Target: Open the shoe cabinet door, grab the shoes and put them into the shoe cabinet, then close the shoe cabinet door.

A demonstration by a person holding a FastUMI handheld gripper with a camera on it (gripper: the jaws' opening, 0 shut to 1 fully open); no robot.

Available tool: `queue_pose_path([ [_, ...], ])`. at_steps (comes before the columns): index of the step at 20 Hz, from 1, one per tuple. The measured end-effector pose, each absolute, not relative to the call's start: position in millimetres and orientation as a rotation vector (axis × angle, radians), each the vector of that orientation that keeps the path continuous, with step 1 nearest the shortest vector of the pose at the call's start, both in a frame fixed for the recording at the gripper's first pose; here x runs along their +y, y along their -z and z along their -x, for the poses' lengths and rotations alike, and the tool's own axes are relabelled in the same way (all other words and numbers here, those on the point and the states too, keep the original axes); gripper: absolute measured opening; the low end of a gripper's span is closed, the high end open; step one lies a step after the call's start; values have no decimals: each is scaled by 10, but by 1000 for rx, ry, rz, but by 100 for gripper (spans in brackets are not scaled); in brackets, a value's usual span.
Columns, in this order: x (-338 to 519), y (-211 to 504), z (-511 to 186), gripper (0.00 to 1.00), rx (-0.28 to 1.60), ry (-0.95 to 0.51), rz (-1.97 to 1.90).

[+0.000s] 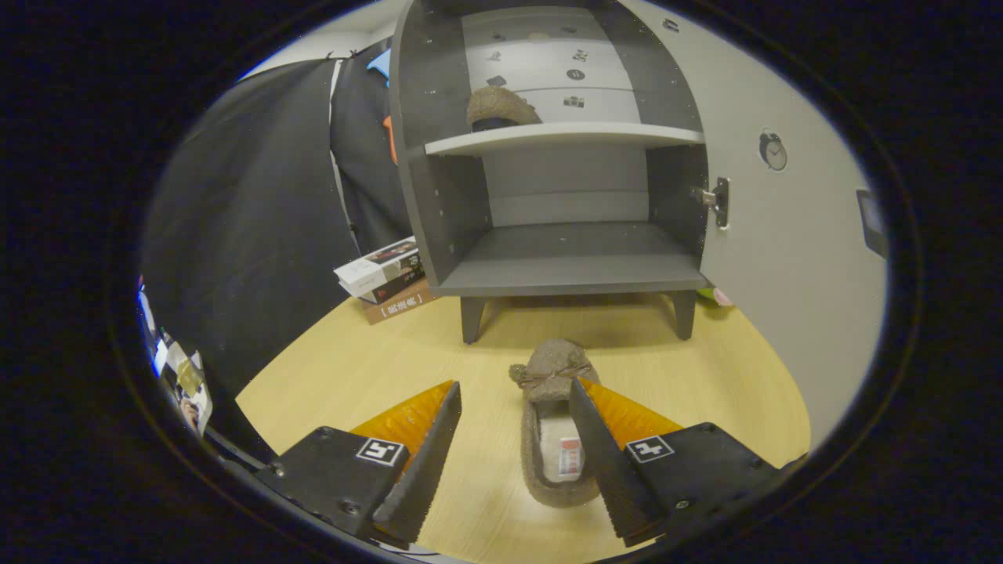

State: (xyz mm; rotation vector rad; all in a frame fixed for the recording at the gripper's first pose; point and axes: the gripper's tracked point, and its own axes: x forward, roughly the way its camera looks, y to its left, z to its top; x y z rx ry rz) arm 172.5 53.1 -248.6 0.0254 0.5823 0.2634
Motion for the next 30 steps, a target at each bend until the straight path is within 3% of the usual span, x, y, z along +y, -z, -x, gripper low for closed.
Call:
queue_pose_path([
  [4,518,2659,-1652,73,665,-242,-7],
  [11,379,2884,-1623,65,796,-176,67],
  [16,324,2992,-1769,31,817,-177,25],
  [19,327,2986,-1789,22,812,-230,-50],
  [21,340,2943,-1779,10,788,-233,-96],
  [30,102,2600,-1673,6,668,-238,-106],
])
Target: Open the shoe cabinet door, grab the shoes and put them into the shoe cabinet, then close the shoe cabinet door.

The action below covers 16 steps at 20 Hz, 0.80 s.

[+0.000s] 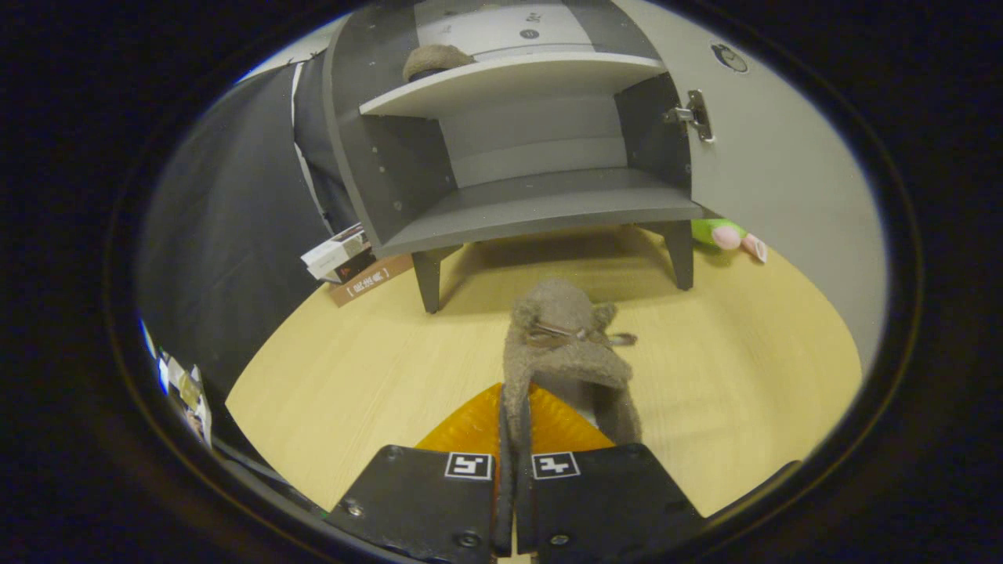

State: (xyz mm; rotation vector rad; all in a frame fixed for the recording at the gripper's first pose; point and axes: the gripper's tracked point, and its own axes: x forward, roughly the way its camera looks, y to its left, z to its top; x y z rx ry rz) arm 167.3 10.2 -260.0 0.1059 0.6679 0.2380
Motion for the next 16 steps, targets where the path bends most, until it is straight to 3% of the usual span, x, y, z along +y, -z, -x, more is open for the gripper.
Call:
queue_pose_path([
  [6,64,1963,-1281,6,564,-296,-109],
  [16,154,2,-554,6,264,-363,-30],
])
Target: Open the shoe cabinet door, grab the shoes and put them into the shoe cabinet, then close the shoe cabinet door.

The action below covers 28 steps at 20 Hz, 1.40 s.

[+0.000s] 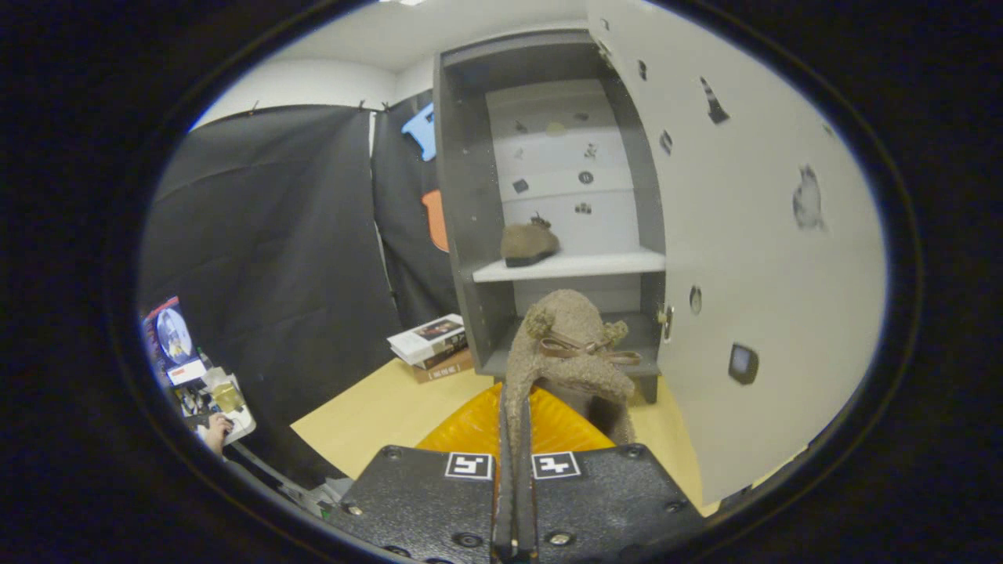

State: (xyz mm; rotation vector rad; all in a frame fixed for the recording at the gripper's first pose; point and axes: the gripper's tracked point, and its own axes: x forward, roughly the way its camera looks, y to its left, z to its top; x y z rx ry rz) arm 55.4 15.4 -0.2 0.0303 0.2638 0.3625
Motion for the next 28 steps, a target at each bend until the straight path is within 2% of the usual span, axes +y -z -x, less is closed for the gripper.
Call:
queue_pose_path([
  [7,262,-1101,-421,6,134,-378,25],
  [13,275,-1621,-660,5,69,-338,39],
  [19,227,-1808,-1755,5,134,-221,49],
  [28,-95,-1070,-3883,5,299,-40,207],
])
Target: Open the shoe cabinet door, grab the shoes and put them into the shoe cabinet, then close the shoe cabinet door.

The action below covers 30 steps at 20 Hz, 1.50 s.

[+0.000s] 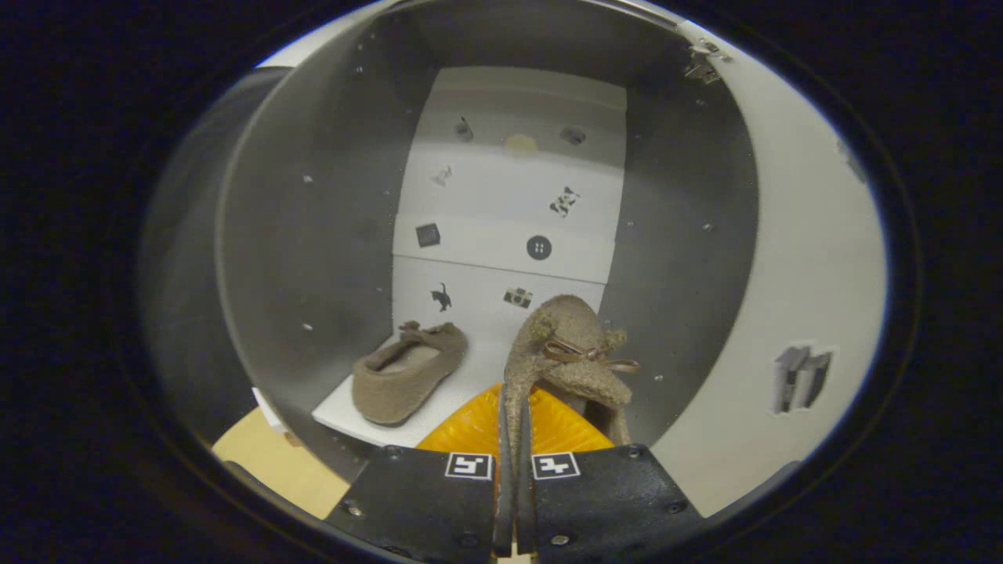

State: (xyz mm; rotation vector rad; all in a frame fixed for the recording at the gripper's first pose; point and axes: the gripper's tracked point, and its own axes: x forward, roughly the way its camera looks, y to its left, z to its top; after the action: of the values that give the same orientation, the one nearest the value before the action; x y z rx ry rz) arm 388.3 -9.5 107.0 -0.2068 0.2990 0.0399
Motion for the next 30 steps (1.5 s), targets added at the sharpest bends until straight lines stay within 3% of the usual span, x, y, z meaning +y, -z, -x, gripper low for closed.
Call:
queue_pose_path([
  [8,-15,-737,-4810,6,398,-24,315],
  [17,80,-515,-5043,10,477,24,349],
  [20,64,-500,-5045,17,500,30,361],
  [21,30,-526,-5018,22,503,37,377],
  [23,-13,-624,-4961,47,491,55,392],
  [27,108,-950,-4728,57,402,30,358],
  [30,175,-1164,-4457,81,338,0,312],
])
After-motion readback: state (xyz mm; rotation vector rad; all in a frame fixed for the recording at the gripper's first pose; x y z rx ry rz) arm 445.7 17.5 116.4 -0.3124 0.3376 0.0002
